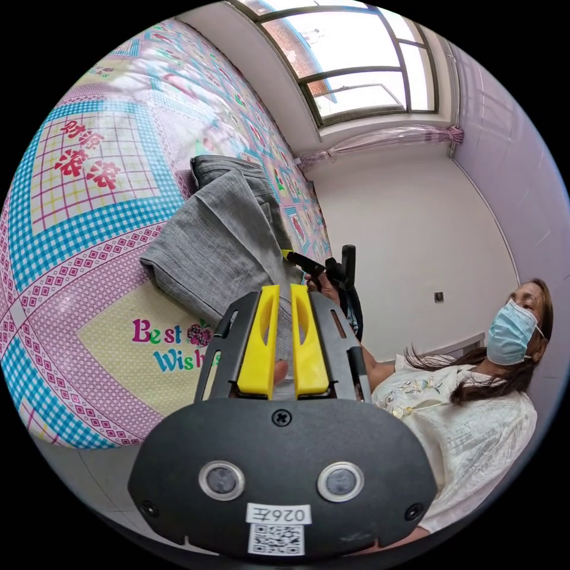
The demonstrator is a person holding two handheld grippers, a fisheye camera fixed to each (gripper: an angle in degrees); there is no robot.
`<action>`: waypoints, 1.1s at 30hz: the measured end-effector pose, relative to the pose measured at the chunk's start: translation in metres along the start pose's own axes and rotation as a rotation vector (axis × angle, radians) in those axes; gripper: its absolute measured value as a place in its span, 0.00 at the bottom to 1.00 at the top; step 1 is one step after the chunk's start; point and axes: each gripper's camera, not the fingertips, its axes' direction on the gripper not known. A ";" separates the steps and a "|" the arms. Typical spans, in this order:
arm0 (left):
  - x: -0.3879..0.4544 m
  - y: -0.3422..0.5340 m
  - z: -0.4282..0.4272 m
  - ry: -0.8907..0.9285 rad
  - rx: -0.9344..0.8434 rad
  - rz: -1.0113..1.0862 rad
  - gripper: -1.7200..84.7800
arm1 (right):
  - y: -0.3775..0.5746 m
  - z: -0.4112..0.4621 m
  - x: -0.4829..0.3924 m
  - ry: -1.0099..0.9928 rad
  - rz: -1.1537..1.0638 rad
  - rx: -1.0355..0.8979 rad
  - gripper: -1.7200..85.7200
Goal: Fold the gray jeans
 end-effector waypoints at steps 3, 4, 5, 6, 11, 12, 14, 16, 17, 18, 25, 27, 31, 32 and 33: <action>0.001 -0.004 0.004 0.021 0.005 0.010 0.08 | 0.018 -0.007 -0.025 0.010 -0.044 0.086 0.01; 0.000 -0.005 0.004 0.025 0.013 0.010 0.09 | 0.032 -0.017 -0.048 0.006 -0.103 0.146 0.01; -0.002 -0.005 0.004 0.026 0.018 0.008 0.09 | 0.048 -0.027 -0.076 -0.033 -0.193 0.190 0.01; -0.005 -0.006 0.003 0.033 0.031 0.007 0.09 | 0.057 -0.030 -0.091 -0.055 -0.230 0.203 0.01; -0.035 -0.002 -0.002 0.097 0.097 -0.048 0.11 | 0.146 -0.020 -0.234 -0.085 -0.582 0.165 0.01; -0.044 0.000 -0.001 0.125 0.094 -0.074 0.12 | 0.155 -0.017 -0.245 -0.081 -0.613 0.153 0.01; -0.055 0.002 0.006 0.166 0.053 -0.101 0.12 | 0.180 -0.003 -0.280 -0.027 -0.698 0.129 0.01; -0.061 0.013 0.004 0.141 0.067 -0.130 0.12 | 0.189 0.011 -0.294 0.062 -0.761 0.109 0.01; -0.061 0.016 0.001 0.133 0.075 -0.136 0.12 | 0.188 0.021 -0.296 0.093 -0.774 0.090 0.01; -0.063 0.023 -0.007 0.143 0.100 -0.140 0.13 | 0.187 0.025 -0.295 0.088 -0.772 0.082 0.01; -0.059 0.052 -0.032 -0.007 0.250 -0.078 0.33 | 0.142 0.045 -0.254 -0.148 -0.587 0.075 0.01; -0.057 0.046 -0.010 -0.037 0.227 -0.043 0.36 | 0.137 0.063 -0.267 -0.137 -0.633 0.043 0.01; -0.070 0.023 0.046 -0.206 0.068 -0.029 0.11 | 0.126 0.104 -0.302 -0.031 -0.783 -0.062 0.02; -0.075 0.021 0.053 -0.252 0.017 -0.045 0.10 | 0.121 0.099 -0.304 0.014 -0.829 -0.038 0.03; -0.090 0.017 0.064 -0.259 -0.070 -0.088 0.08 | 0.117 0.092 -0.301 0.028 -0.845 -0.015 0.04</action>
